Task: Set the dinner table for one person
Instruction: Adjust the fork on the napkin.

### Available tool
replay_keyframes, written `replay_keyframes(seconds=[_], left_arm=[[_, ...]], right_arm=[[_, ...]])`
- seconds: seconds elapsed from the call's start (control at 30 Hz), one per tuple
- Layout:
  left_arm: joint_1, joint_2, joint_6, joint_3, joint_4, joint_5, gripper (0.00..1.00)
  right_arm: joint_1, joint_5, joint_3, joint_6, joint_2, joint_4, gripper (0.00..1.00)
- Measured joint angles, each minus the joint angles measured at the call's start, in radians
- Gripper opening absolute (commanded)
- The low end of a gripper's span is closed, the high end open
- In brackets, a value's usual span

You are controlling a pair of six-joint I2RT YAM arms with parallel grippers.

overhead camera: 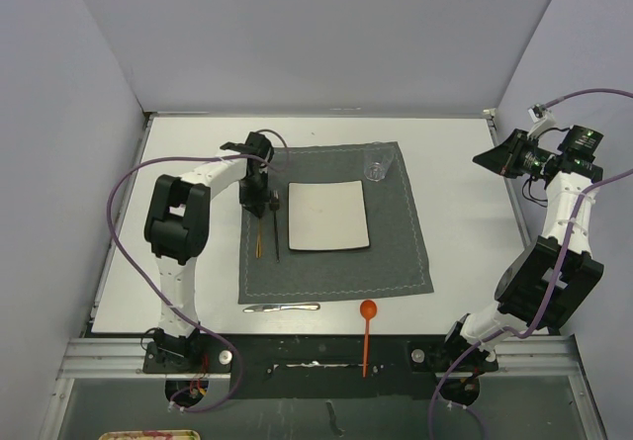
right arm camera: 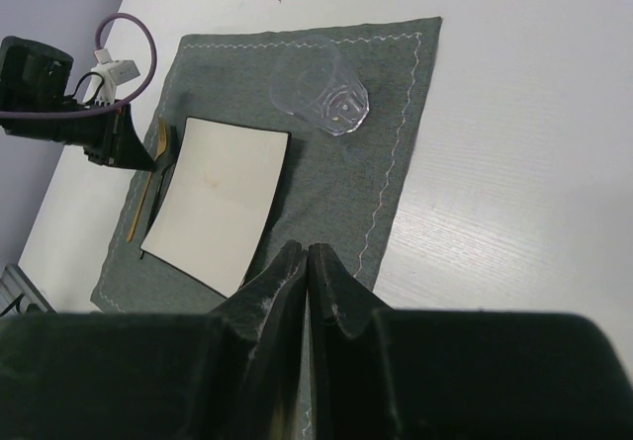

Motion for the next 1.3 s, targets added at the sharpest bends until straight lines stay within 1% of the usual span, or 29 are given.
replay_keyframes(seconds=[0.07,0.1,0.17,0.37,0.97,1.2,1.3], left_arm=[[0.002,0.000,0.000,0.000,0.000,0.004,0.08],[0.002,0.000,0.000,0.000,0.000,0.005,0.13],[0.002,0.000,0.001,0.000,-0.001,0.006,0.17],[0.003,0.000,0.000,0.003,-0.004,0.028,0.24],[-0.002,-0.001,0.000,0.005,-0.052,0.045,0.28],[-0.012,-0.003,0.005,0.005,-0.053,0.041,0.28],[-0.014,-0.003,0.005,0.005,-0.053,0.041,0.26]], right_arm=[[0.000,0.000,0.000,0.001,0.000,0.000,0.05],[0.001,0.000,0.000,0.001,0.000,0.000,0.05],[0.005,0.000,0.000,0.002,0.000,0.001,0.05],[0.006,-0.001,0.000,0.002,0.000,0.006,0.05],[0.006,-0.012,0.000,0.011,0.000,0.008,0.05],[0.006,-0.019,0.000,0.018,0.000,0.009,0.05],[0.006,-0.019,0.000,0.020,0.000,0.009,0.05]])
